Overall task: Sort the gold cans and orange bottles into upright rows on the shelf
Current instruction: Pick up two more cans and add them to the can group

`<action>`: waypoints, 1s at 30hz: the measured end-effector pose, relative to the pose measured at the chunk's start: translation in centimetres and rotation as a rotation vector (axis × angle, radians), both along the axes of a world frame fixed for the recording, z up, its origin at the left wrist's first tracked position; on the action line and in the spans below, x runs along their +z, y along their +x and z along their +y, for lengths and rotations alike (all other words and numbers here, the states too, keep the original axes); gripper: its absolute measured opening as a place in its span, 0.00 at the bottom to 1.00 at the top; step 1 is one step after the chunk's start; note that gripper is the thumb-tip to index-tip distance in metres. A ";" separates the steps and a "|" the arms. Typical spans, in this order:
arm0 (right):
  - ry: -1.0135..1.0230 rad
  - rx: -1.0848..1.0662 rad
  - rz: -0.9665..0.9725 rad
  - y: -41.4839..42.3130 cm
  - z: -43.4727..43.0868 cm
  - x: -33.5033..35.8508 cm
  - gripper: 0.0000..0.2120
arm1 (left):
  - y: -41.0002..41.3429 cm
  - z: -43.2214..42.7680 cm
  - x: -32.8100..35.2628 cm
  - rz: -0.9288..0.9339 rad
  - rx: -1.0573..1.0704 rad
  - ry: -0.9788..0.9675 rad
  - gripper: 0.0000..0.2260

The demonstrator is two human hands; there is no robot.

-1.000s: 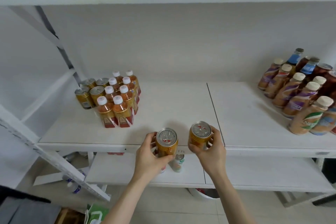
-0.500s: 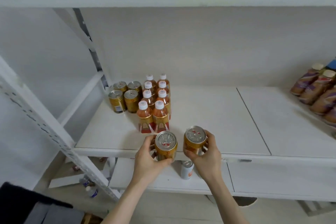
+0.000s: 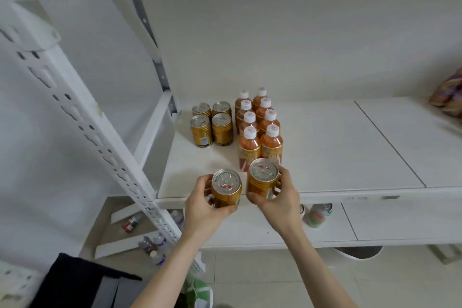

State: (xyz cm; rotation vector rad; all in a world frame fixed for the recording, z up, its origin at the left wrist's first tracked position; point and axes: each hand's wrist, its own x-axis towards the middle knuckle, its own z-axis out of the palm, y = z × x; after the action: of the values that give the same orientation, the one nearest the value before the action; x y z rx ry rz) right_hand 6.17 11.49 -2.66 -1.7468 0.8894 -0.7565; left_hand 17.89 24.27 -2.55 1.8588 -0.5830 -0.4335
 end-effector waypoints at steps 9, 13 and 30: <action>-0.035 0.093 0.019 7.8 2.1 -0.5 0.36 | 7.2 0.6 0.1 0.012 0.054 0.016 0.33; -0.035 0.084 0.056 10.7 1.8 -1.5 0.34 | 9.6 0.0 -0.3 0.032 0.070 0.067 0.34; 0.001 0.058 0.212 16.5 -1.2 -3.9 0.31 | 16.0 -3.7 -2.5 0.027 -0.038 0.140 0.35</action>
State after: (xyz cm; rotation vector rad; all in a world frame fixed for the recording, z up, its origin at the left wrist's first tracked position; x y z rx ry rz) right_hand 22.66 10.30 -6.61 -1.8682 0.9754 -0.5392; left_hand 33.92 20.53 -5.01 1.9740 -0.5834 -0.5354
